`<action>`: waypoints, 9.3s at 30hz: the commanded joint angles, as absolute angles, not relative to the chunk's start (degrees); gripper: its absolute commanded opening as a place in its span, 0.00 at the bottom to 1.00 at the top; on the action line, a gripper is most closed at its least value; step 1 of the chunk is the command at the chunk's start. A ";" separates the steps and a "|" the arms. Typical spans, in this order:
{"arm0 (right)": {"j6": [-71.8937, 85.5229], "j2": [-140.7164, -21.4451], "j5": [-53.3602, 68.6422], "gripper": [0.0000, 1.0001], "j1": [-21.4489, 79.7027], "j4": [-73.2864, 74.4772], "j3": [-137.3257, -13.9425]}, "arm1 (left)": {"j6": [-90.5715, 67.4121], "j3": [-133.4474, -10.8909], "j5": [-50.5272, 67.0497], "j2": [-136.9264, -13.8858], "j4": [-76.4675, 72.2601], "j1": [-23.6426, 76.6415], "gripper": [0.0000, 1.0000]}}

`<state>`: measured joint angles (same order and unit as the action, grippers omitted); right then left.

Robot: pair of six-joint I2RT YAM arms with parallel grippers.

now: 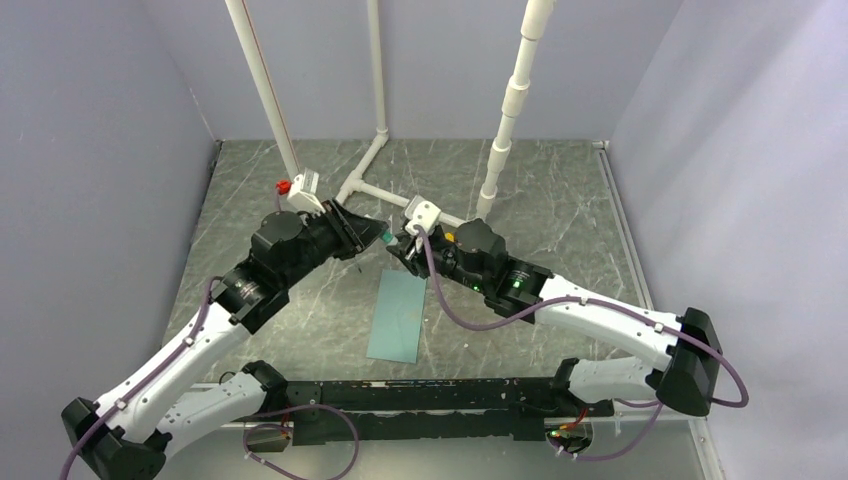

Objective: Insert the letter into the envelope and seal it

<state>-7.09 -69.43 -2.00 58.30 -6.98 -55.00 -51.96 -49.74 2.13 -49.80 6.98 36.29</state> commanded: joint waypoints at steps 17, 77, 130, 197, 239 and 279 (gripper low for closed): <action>45.91 -53.92 26.55 0.78 50.80 -28.18 -44.00 | -39.96 -46.56 34.11 -40.78 -10.07 36.54 0.02; 14.63 -58.17 7.40 0.76 61.45 2.32 -63.63 | -33.14 -61.28 21.18 -44.45 12.43 36.56 0.02; 32.05 -55.20 18.19 0.47 60.76 -25.19 -48.34 | -39.04 -43.16 37.90 -40.20 -28.15 36.65 0.03; 23.95 -94.55 -16.29 0.66 42.64 20.76 -63.61 | -30.92 -37.30 9.59 -37.24 13.77 36.65 0.03; 26.02 -68.57 38.77 0.00 38.76 6.75 -61.88 | -19.88 -39.61 36.66 -44.50 3.08 36.82 0.02; 21.51 -69.45 52.20 0.00 39.96 14.72 -61.78 | -6.35 -53.87 43.65 -54.41 17.20 37.18 0.02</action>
<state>26.96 -69.67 48.18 38.52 7.73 -59.70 -13.56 -47.48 42.89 -53.78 15.94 36.93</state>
